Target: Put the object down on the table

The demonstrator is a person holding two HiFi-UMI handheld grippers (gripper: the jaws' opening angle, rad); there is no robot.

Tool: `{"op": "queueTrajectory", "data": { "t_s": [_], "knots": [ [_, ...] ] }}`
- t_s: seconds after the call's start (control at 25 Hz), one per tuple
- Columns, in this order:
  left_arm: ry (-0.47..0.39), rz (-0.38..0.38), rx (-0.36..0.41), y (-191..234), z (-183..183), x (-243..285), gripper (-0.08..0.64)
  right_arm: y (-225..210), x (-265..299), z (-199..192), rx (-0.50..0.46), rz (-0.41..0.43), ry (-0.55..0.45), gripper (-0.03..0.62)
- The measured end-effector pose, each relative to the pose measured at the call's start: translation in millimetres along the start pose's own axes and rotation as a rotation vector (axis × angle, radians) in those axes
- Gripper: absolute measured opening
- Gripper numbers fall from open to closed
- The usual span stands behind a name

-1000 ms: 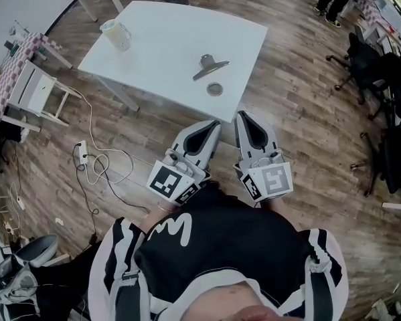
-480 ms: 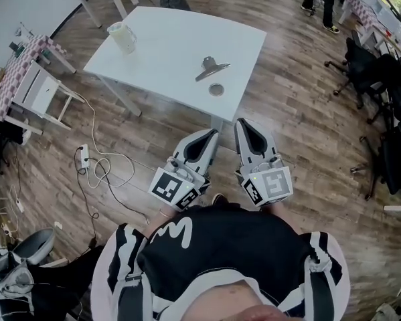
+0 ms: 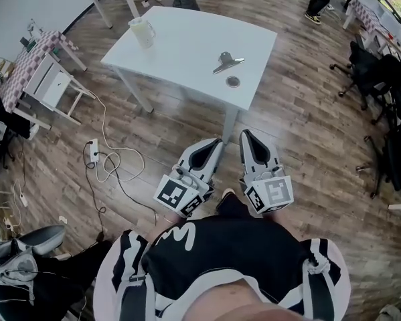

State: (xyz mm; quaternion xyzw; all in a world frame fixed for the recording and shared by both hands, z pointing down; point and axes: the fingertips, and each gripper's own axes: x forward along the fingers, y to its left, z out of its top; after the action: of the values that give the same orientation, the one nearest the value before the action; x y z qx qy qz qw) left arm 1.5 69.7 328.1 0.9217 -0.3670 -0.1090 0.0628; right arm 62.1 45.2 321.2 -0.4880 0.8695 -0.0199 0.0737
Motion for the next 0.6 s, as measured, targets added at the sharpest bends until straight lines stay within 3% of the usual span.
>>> {"op": "queueTrajectory", "data": {
  "t_s": [0.32,0.48,0.6],
  "knots": [
    [0.022,-0.044,-0.002,-47.7,-5.8,-77.6,0.003,64.9,-69.5,-7.5,0.031,-0.064,-0.009,0.018],
    [0.024,-0.076,-0.023,-68.3,-5.5,-98.4,0.003,86.5,-98.7,-6.9,-0.026,-0.096,-0.003,0.018],
    [0.001,-0.088,0.004,-79.4,3.5,-103.4,0.003,92.0,-108.2,1.1,-0.041,-0.100,-0.013,0.018]
  ]
}}
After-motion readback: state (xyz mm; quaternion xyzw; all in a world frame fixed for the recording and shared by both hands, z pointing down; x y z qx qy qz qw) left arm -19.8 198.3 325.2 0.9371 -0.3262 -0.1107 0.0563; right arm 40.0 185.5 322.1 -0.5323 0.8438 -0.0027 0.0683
